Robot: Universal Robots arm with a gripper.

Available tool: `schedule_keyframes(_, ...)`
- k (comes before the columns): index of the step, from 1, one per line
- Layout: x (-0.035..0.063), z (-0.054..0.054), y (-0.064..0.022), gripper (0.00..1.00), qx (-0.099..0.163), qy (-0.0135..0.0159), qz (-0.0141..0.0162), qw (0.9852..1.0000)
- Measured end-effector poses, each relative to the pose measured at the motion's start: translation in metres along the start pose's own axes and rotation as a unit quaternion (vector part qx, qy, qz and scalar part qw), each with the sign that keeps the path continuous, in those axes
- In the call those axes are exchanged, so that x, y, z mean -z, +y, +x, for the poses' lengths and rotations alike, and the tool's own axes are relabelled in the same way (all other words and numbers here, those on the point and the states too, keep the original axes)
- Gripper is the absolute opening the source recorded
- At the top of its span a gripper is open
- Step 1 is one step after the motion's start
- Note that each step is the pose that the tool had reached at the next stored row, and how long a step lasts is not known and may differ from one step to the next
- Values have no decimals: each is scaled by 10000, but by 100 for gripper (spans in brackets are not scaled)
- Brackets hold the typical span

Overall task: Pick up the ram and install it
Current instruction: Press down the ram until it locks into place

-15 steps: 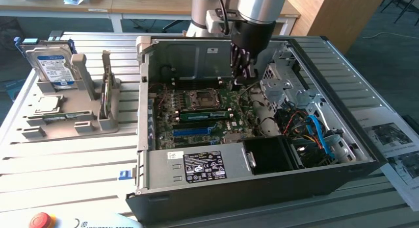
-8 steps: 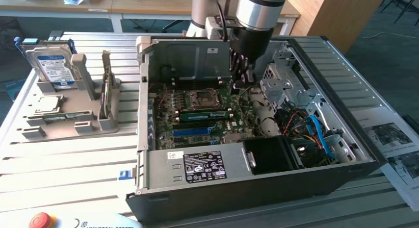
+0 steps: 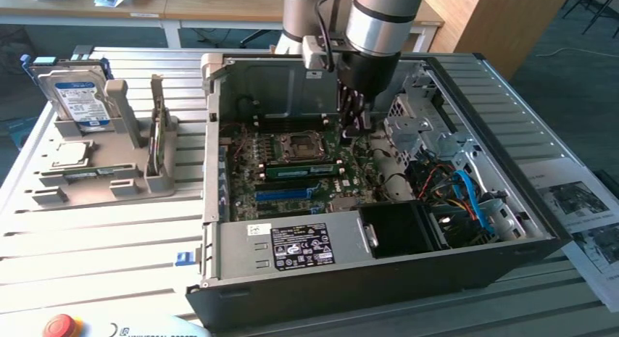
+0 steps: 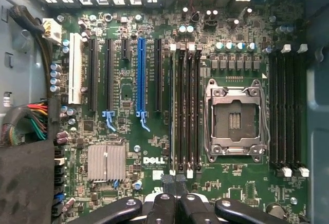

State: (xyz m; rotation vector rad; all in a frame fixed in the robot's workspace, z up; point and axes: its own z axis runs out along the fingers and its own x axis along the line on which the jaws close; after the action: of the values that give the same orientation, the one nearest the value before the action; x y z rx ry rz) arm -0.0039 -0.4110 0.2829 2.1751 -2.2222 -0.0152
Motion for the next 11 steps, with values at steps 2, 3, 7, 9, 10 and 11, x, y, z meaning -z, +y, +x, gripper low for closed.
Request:
schedule_keyframes(2,-35,-1,-1,10,-1,0,0,10000)
schedule_keyframes(3,-53,-1,-2,10,-1,0,0,10000)
schedule_keyframes(7,-127,-2,-4,10,-2,0,0,10000)
schedule_keyframes(9,-163,-3,-5,10,-3,-1,1,10000)
schedule_keyframes(10,-181,-3,-5,10,-3,0,1,10000)
schedule_keyframes(11,-199,-3,-6,10,-4,0,1,10000)
